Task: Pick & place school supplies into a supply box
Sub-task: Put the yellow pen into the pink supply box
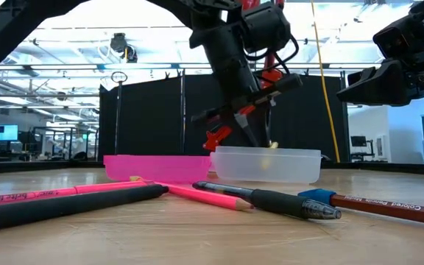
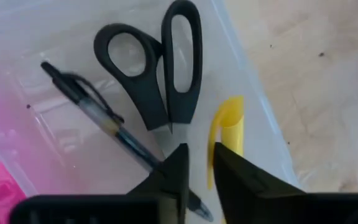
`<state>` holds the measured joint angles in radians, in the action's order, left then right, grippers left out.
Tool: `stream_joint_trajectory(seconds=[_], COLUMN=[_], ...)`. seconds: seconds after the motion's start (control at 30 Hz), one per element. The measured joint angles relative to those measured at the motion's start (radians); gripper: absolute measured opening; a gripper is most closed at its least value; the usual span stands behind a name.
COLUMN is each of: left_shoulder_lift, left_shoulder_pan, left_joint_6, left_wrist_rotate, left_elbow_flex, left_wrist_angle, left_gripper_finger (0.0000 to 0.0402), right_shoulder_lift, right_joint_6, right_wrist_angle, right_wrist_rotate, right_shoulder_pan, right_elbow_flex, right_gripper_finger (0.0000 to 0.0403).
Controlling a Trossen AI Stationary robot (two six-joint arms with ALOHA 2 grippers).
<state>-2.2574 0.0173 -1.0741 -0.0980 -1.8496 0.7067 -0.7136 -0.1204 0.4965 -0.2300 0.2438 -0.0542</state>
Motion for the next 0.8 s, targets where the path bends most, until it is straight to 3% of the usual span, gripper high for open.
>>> stream_joint_trajectory(seconds=[0.4, 0.63, 0.8], left_shoulder_lift=[0.041, 0.086, 0.085], left_shoulder_pan=[0.007, 0.001, 0.0], left_joint_6=[0.033, 0.071, 0.081], left_wrist_rotate=[-0.007, -0.048, -0.069], left_elbow_flex=[0.0, -0.001, -0.001], left_wrist_angle=[0.0, 0.017, 0.064], left_gripper_finger=[0.0165, 0.0183, 0.0184], right_shoulder_lift=[0.0, 0.0, 0.0], right_joint_6=[0.004, 0.003, -0.008], right_wrist_angle=[0.0, 0.0, 0.055], right_wrist_rotate=[0.001, 0.008, 0.117], right_shoulder_pan=[0.0, 0.0, 0.0], right_elbow_flex=[0.0, 0.0, 0.0], right_gripper_finger=[0.0, 0.0, 0.0])
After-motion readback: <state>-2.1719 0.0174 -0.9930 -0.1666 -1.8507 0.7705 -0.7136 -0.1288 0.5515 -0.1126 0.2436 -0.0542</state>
